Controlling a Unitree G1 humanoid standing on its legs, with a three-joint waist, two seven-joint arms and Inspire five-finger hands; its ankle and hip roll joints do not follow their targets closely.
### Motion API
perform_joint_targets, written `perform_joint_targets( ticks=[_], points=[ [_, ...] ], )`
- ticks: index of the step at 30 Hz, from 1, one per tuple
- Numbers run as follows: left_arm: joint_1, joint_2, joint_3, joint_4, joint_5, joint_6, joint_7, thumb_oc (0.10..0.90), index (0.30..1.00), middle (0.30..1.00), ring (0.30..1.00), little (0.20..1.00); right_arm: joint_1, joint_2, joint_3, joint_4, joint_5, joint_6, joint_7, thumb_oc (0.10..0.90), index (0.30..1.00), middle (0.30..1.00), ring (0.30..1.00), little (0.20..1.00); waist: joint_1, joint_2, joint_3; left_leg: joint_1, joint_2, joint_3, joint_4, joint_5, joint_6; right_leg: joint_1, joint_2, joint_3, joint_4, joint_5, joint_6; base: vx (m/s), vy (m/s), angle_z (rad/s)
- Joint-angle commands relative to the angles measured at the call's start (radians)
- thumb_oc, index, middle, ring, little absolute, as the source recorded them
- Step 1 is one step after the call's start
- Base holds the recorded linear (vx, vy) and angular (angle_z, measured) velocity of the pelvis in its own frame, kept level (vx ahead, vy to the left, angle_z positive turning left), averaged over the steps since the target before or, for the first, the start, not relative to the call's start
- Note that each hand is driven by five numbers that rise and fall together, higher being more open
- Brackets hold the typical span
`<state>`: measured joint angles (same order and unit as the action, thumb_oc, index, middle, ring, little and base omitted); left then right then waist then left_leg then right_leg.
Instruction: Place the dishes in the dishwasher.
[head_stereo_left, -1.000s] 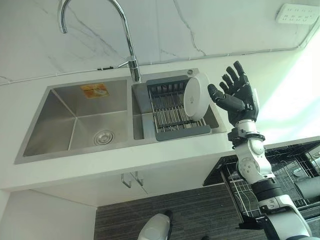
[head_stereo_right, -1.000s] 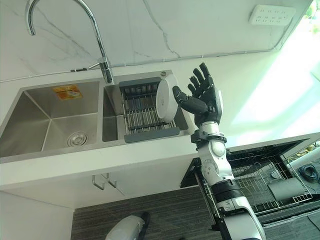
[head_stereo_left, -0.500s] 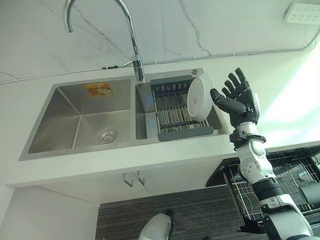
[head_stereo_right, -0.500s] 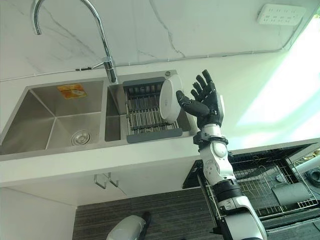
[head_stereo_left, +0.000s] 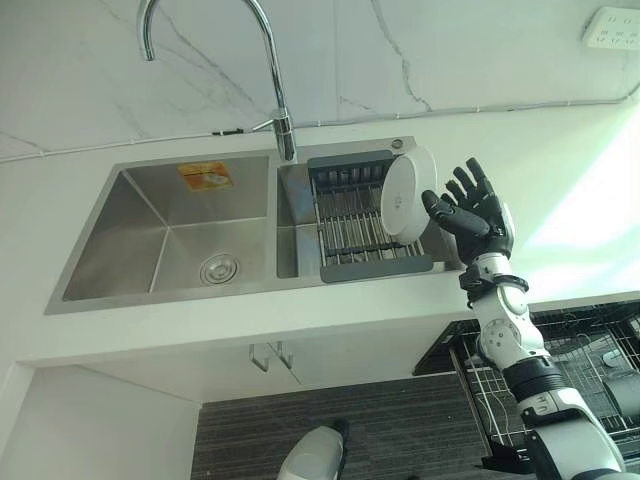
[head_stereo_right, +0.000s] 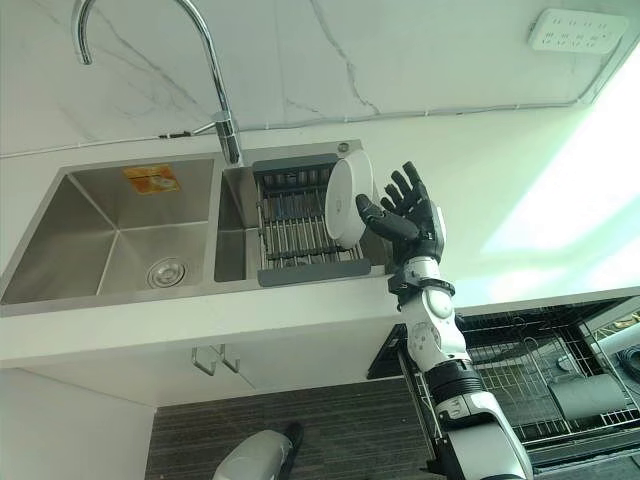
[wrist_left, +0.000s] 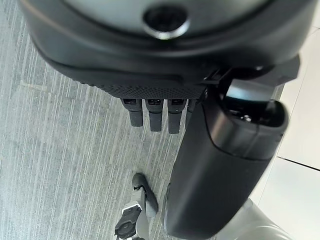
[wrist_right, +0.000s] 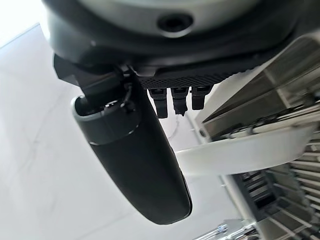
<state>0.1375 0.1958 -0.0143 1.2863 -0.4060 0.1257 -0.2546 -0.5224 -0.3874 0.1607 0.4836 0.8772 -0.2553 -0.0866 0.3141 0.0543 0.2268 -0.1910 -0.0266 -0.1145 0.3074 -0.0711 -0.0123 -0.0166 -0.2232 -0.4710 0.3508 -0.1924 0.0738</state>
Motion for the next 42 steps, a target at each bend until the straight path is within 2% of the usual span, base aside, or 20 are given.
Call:
perform_joint_targets(
  ticks=[1,20,21,22,23,24,27,33,38,42],
  points=[
    [0.049,0.063,-0.067,0.017,0.017,0.009,-0.04,0.8,0.9,0.9,0.9,0.9,-0.149,-0.012,-0.041,-0.053,0.011,-0.074,0.045,0.8,0.9,0.9,0.9,0.9,0.015,-0.013,-0.034,0.01,0.047,0.016,-0.007,-0.098,-0.032,0.049,-0.047,0.028,-0.051,-0.035,0.08,0.0,0.006,0.07],
    [0.058,0.065,-0.076,0.006,0.013,0.015,-0.05,0.8,0.9,0.9,0.9,0.9,-0.16,-0.006,-0.023,0.002,0.002,-0.057,0.041,0.8,0.9,0.9,0.9,0.9,0.03,-0.007,-0.031,0.003,0.04,0.006,-0.007,-0.09,-0.031,0.056,-0.052,0.012,-0.051,-0.034,0.08,0.01,0.003,0.03],
    [0.059,0.066,-0.077,0.002,0.012,0.019,-0.049,0.8,0.9,0.9,0.9,0.9,-0.161,-0.01,-0.02,0.011,-0.029,-0.038,0.023,0.8,0.9,0.9,0.9,0.9,0.033,-0.007,-0.03,0.001,0.039,0.001,-0.007,-0.088,-0.032,0.057,-0.052,0.012,-0.051,-0.035,0.08,0.04,0.003,0.01],
    [0.06,0.067,-0.078,-0.002,0.014,0.022,-0.046,0.8,0.9,0.9,0.9,0.9,-0.161,-0.023,-0.02,0.022,-0.096,-0.007,-0.005,0.552,0.528,0.528,0.528,0.528,0.033,-0.006,-0.029,0.0,0.037,-0.001,-0.007,-0.088,-0.032,0.057,-0.052,0.012,-0.051,-0.035,0.08,0.04,0.005,0.0],
    [0.06,0.068,-0.078,-0.004,0.015,0.024,-0.045,0.8,0.9,0.9,0.9,0.9,-0.163,-0.028,-0.018,0.028,-0.126,0.007,-0.015,0.413,0.319,0.319,0.319,0.319,0.034,-0.006,-0.028,0.0,0.037,-0.002,-0.007,-0.089,-0.032,0.057,-0.051,0.012,-0.051,-0.036,0.08,0.0,0.0,0.0],
    [0.06,0.068,-0.079,-0.005,0.013,0.026,-0.044,0.8,0.9,0.9,0.9,0.9,-0.168,-0.039,-0.012,0.041,-0.164,0.031,-0.015,0.4,0.3,0.3,0.3,0.3,0.035,-0.006,-0.028,-0.002,0.036,-0.003,-0.007,-0.088,-0.032,0.055,-0.051,0.014,-0.051,-0.036,0.08,0.0,0.0,0.0],
    [0.062,0.069,-0.075,-0.011,0.019,0.024,-0.039,0.8,0.9,0.9,0.9,0.9,-0.177,-0.065,0.01,0.067,-0.215,0.103,0.002,0.4,0.3,0.3,0.3,0.3,0.038,-0.01,-0.024,-0.004,0.034,-0.008,-0.007,-0.086,-0.034,0.055,-0.049,0.014,-0.051,-0.035,0.079,0.0,-0.001,0.01],
    [0.057,0.074,-0.072,-0.018,0.024,0.029,-0.035,0.8,0.9,0.9,0.9,0.9,-0.193,-0.097,0.039,0.098,-0.261,0.154,0.027,0.4,0.3,0.3,0.3,0.3,0.045,-0.018,-0.017,-0.007,0.031,-0.013,-0.007,-0.084,-0.036,0.059,-0.05,0.009,-0.051,-0.035,0.08,0.0,-0.001,0.01],
    [0.053,0.079,-0.067,-0.024,0.032,0.031,-0.036,0.8,0.9,0.9,0.9,0.9,-0.213,-0.122,0.06,0.113,-0.331,0.149,0.032,0.4,0.3,0.3,0.3,0.3,0.049,-0.024,-0.016,-0.006,0.03,-0.014,-0.007,-0.085,-0.036,0.061,-0.05,0.007,-0.051,-0.034,0.081,-0.02,0.0,0.0],
    [0.052,0.082,-0.063,-0.028,0.032,0.035,-0.038,0.8,0.9,0.9,0.9,0.9,-0.216,-0.136,0.061,0.108,-0.319,0.115,-0.007,0.4,0.3,0.3,0.3,0.3,0.048,-0.027,-0.017,-0.005,0.032,-0.011,-0.007,-0.085,-0.037,0.061,-0.05,0.008,-0.051,-0.033,0.082,-0.04,-0.009,0.03]
  ],
)
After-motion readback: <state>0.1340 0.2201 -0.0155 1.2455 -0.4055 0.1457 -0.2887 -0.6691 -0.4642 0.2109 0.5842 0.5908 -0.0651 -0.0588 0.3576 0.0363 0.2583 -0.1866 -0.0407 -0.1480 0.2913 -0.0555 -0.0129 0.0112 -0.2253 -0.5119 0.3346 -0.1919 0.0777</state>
